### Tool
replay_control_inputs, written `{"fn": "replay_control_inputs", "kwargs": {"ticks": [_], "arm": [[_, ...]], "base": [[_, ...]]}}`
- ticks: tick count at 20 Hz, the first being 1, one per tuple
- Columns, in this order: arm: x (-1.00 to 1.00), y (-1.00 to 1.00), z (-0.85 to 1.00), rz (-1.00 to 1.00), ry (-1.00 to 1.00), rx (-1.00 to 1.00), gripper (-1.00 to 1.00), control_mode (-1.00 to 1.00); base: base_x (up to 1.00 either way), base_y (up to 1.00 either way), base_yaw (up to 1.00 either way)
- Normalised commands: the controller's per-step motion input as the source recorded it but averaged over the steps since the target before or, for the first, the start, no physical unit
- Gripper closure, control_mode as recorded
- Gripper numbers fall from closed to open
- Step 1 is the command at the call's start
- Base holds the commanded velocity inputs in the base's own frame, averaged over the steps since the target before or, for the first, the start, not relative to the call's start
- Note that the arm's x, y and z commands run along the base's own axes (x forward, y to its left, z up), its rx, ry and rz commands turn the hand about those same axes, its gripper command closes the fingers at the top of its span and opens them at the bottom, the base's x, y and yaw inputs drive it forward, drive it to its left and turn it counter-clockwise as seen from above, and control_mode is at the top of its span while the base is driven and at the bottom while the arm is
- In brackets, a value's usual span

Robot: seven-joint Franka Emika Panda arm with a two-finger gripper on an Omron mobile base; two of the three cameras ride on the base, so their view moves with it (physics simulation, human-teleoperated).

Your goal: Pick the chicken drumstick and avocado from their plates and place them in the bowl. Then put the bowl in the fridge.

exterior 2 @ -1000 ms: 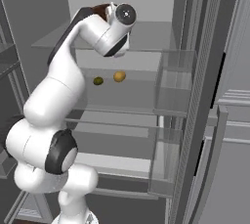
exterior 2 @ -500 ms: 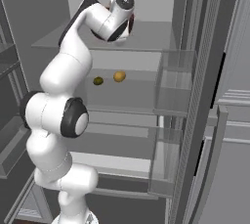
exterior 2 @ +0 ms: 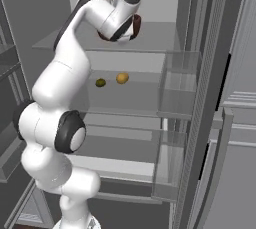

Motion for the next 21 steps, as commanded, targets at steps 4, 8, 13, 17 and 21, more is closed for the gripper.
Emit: {"fn": "replay_control_inputs", "kwargs": {"ticks": [4,8,13,17,21], "arm": [[-1.0,0.01,-0.39,0.0,-0.23,0.0,-1.0,-1.0],[-1.0,0.08,-0.56,0.0,-0.17,0.0,-1.0,-1.0],[-1.0,0.04,-0.56,0.0,-0.08,0.0,-1.0,-1.0],[-1.0,0.16,-0.6,0.0,-0.12,-0.03,-1.0,-1.0],[-0.2,0.03,-0.04,0.0,0.0,-0.02,-1.0,-1.0]], "base": [[0.0,0.0,0.0],[0.0,0.0,0.0],[0.0,0.0,0.0],[0.0,0.0,0.0],[0.0,0.0,0.0]]}}
